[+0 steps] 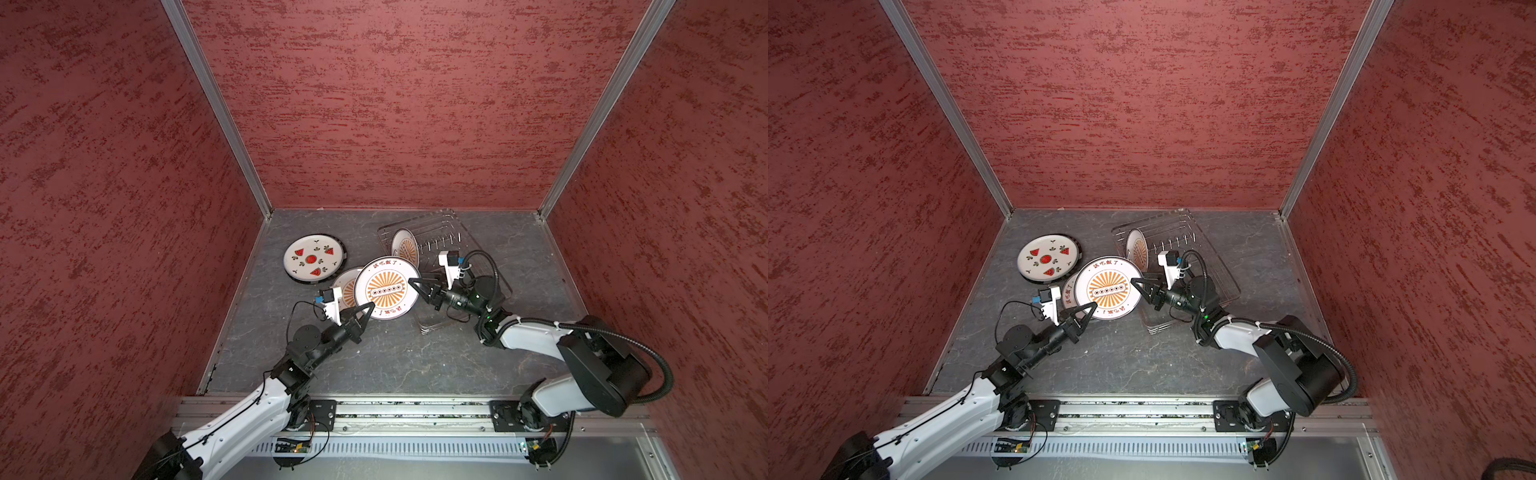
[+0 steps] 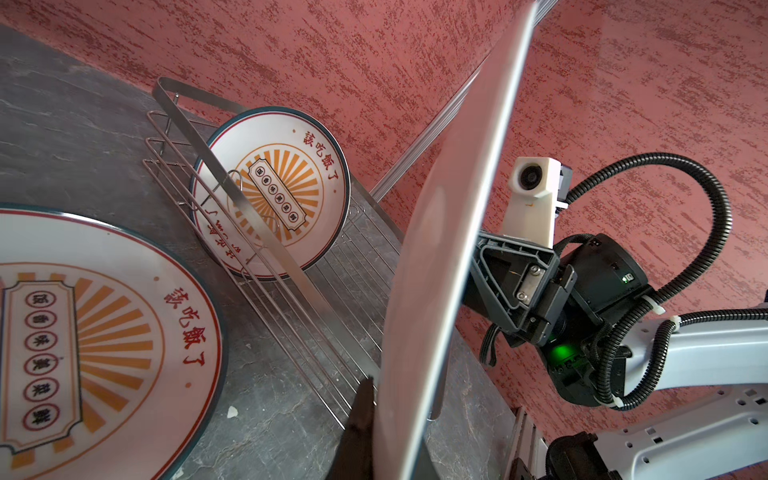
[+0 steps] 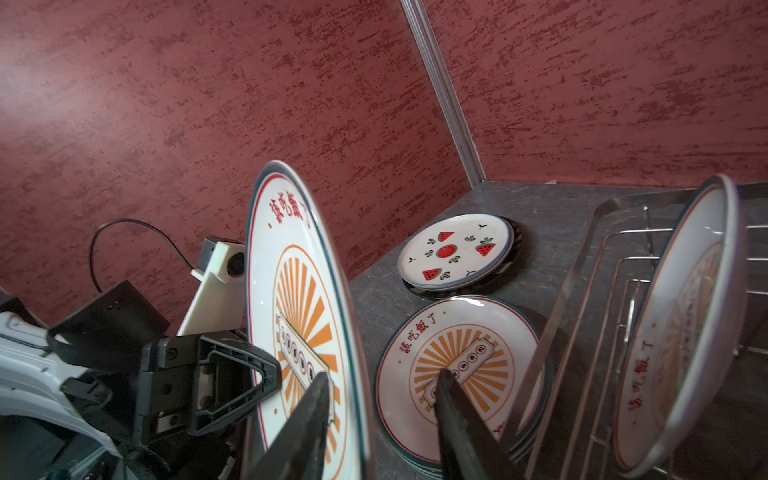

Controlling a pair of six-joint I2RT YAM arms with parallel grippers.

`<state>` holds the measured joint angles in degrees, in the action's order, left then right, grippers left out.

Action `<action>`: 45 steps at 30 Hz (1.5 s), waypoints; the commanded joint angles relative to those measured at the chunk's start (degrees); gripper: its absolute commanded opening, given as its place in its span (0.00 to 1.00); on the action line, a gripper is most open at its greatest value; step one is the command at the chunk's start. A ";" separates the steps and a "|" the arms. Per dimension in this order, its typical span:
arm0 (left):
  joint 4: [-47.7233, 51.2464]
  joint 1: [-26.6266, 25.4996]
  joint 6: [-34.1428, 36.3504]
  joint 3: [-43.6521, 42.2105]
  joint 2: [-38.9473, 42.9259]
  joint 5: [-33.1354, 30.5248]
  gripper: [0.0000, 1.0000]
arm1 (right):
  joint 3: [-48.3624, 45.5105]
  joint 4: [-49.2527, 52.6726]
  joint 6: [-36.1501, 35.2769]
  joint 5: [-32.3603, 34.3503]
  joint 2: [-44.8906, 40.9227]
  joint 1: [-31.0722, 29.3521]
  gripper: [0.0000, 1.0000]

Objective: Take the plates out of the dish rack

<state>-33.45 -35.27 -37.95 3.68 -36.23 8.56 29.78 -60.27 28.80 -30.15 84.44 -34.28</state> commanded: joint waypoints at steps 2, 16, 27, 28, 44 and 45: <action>-1.35 0.89 -0.47 -0.17 2.50 -1.52 0.00 | 0.33 0.93 -0.82 2.44 -2.11 0.09 0.99; 7.81 9.40 -8.63 0.36 5.29 0.23 0.00 | -2.18 0.33 -2.09 8.66 -4.84 -0.26 0.99; 21.66 15.20 -17.77 4.45 3.58 1.02 0.00 | 0.51 6.13 -6.55 12.44 -4.93 -3.01 0.99; 23.61 15.39 -18.61 5.32 3.23 0.94 0.00 | 1.24 7.19 -7.16 12.11 -4.69 -3.28 0.99; 27.05 18.02 -21.89 11.27 -10.85 5.41 0.00 | 10.13 19.31 -16.77 19.27 1.47 -10.57 0.99; 26.50 18.11 -21.90 11.43 -11.79 5.49 0.00 | 10.64 19.72 -17.10 19.48 1.96 -10.79 0.99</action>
<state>-3.05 -17.67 -59.44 13.19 -46.85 11.75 38.48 -42.89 14.41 -13.37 85.25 -44.34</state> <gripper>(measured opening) 0.081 0.989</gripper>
